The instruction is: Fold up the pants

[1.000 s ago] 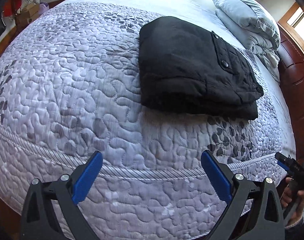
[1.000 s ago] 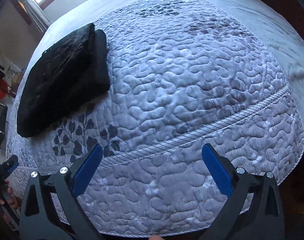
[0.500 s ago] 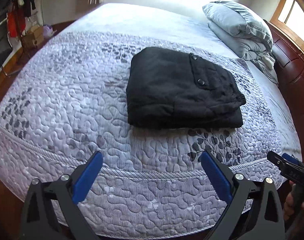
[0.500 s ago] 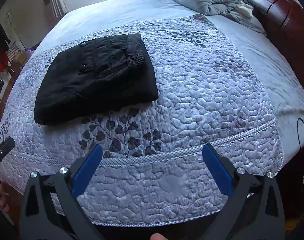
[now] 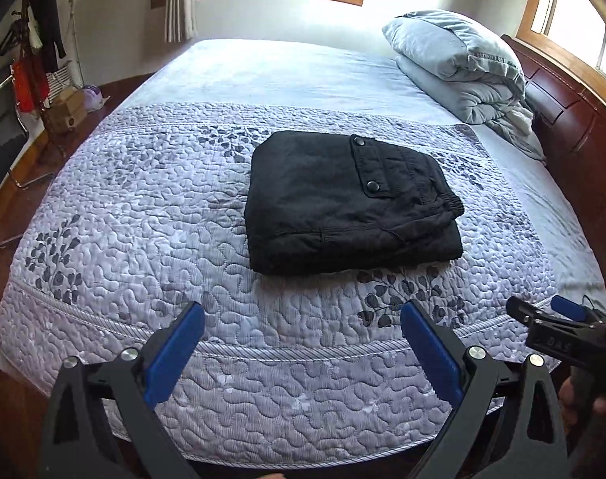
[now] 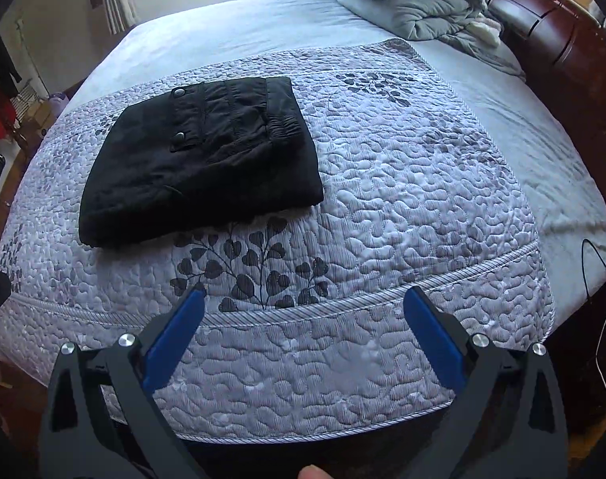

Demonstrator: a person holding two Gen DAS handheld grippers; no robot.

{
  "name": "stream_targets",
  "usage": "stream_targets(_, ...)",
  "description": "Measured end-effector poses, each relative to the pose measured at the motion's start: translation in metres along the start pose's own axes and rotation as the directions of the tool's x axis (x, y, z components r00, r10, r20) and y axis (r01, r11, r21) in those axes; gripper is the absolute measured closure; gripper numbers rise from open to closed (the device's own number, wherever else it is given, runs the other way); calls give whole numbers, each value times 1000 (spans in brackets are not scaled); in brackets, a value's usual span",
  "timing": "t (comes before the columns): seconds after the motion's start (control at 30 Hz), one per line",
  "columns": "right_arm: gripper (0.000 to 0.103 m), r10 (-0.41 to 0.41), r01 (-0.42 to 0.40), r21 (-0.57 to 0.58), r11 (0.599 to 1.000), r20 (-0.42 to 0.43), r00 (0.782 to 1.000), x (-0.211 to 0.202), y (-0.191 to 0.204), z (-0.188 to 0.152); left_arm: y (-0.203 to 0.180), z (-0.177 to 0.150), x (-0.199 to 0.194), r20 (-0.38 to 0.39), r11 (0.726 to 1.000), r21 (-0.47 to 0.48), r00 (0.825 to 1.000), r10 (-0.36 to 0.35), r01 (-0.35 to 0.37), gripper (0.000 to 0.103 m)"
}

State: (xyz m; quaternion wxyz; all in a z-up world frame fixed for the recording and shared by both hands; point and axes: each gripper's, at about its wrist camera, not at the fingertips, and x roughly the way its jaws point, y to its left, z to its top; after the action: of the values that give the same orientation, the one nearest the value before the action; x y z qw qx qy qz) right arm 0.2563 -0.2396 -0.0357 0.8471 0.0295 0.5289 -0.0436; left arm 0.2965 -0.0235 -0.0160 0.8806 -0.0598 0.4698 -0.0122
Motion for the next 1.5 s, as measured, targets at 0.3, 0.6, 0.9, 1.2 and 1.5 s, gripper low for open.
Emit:
stream_targets(0.3, 3, -43, 43, -21, 999, -9, 999, -1, 7, 3, -8, 6, -7, 21, 999, 32, 1000, 0, 0, 4)
stream_targets(0.6, 3, -51, 50, -36, 998, -27, 998, 6, 13, 2, -10, 5, 5, -11, 999, 41, 1000, 17, -16, 4)
stream_targets(0.9, 3, -67, 65, -37, 997, -33, 997, 11, 8, 1, -5, -4, 25, -55, 999, 34, 998, 39, -37, 4)
stream_targets(1.2, 3, -65, 65, -42, 997, -16, 998, 8, 7, 3, -5, -3, 27, -58, 999, 38, 998, 34, -31, 4)
stream_targets(1.5, 3, -21, 23, -68, 997, 24, 1000, -1, 18, 7, -2, -2, 26, -56, 999, 30, 998, 34, -32, 4)
